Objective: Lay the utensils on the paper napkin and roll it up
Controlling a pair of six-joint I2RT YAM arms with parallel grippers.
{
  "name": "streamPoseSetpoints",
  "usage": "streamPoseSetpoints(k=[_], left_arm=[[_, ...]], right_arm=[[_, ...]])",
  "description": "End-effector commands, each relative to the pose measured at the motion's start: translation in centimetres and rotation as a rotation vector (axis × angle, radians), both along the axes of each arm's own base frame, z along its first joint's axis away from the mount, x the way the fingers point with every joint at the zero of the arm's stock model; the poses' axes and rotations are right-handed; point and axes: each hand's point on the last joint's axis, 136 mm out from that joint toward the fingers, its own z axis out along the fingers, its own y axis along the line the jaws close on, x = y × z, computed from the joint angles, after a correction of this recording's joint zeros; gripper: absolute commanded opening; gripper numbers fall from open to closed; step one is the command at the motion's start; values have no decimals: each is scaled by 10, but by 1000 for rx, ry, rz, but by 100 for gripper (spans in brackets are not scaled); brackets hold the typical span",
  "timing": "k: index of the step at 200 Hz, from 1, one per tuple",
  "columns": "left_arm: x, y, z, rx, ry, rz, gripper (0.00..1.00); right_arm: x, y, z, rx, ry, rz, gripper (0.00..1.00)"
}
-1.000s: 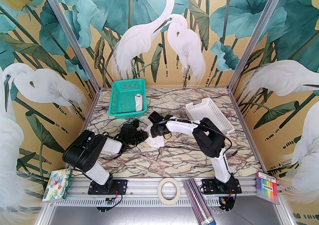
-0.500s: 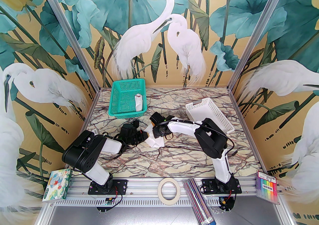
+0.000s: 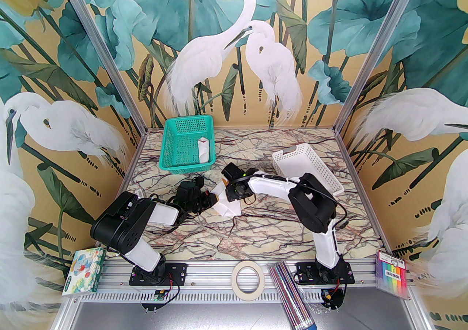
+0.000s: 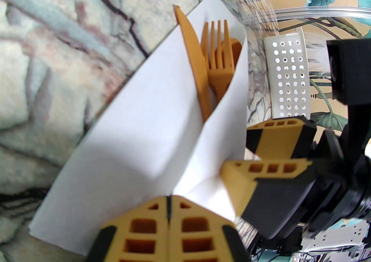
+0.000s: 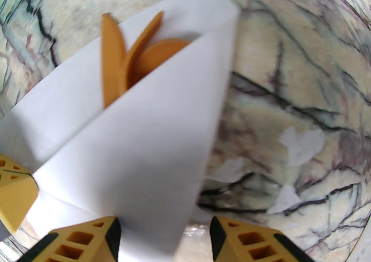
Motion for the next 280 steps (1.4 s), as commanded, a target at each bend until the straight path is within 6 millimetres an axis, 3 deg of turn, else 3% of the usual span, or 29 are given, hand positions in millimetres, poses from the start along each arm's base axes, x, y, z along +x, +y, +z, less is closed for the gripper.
streamPoseSetpoints(k=[1, 84, 170, 227, 280], left_arm=[[-13, 19, -27, 95, 87, 46, 0], [-12, 18, -28, 95, 88, 42, 0], [-11, 18, -27, 93, 87, 42, 0], [-13, 19, -29, 101, 98, 48, 0], [-15, 23, -33, 116, 110, 59, 0]], right_arm=[[3, 3, 19, 60, 3, 11, 63], [29, 13, 10, 11, -27, 53, 77], [32, 19, -17, -65, -1, 93, 77], [34, 2, -26, -161, -11, 81, 73], [36, -5, -14, -139, -31, 61, 61]])
